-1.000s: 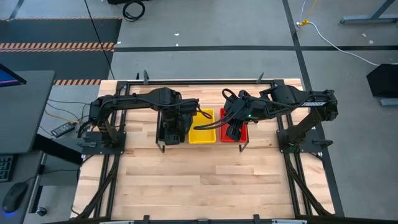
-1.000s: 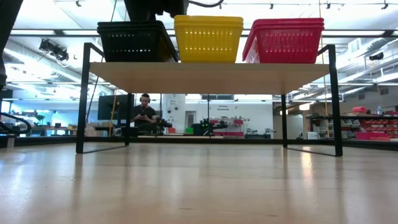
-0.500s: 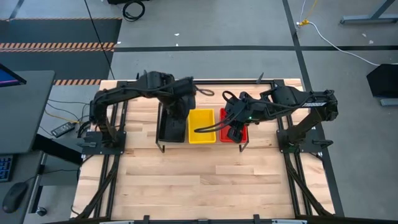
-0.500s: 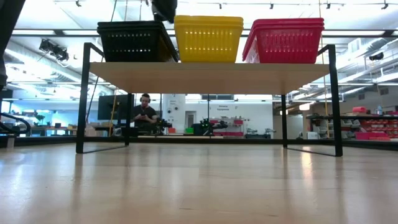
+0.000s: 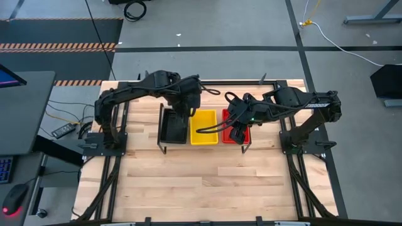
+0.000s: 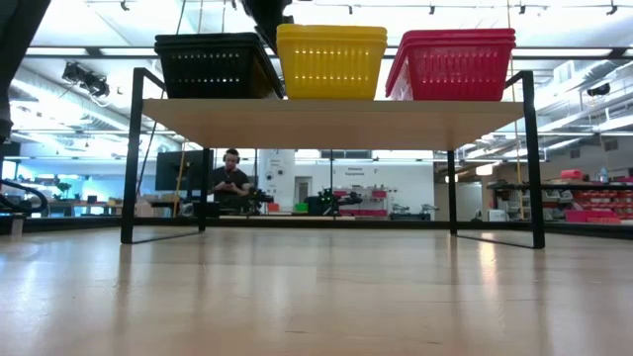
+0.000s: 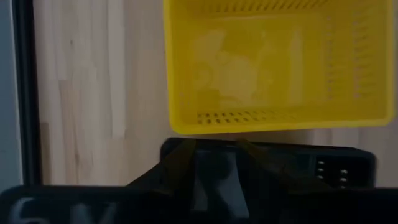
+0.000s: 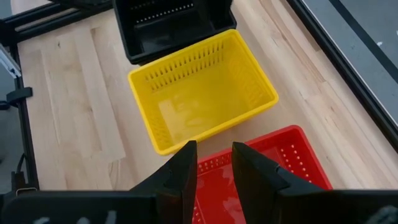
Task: Stack baskets on shelf by color
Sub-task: Stack the black basket on the stacked black baskets on the shelf
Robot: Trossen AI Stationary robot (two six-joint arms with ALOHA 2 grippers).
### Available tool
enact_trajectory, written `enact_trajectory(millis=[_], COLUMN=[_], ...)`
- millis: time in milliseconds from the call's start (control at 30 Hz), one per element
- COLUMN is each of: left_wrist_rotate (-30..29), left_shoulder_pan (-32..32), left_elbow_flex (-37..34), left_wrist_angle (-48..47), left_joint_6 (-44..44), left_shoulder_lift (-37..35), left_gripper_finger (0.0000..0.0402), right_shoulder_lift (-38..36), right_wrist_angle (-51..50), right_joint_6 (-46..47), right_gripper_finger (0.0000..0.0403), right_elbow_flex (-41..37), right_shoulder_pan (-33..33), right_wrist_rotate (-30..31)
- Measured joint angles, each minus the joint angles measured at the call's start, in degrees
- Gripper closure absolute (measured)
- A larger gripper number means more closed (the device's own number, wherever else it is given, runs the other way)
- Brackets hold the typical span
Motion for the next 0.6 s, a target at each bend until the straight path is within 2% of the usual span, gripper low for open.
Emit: enact_trajectory(millis=[233, 600], left_wrist_rotate=[1.84, 2.01], left_shoulder_pan=[2.20, 2.18], left_elbow_flex=[-0.23, -0.67], left_wrist_angle=[-0.98, 0.35], left_joint_6=[1.83, 3.89], left_shoulder_lift=[0.07, 2.27], left_gripper_finger=[0.0281, 0.0281], right_shoulder_lift=[0.00, 0.00], right_wrist_angle=[-0.05, -0.20], right_joint_6=[0.01, -0.07], right_gripper_finger=[0.0298, 0.0298], right_elbow_flex=[0.00, 0.00], right_shoulder_pan=[0.00, 0.00], right_wrist_rotate=[0.00, 0.00])
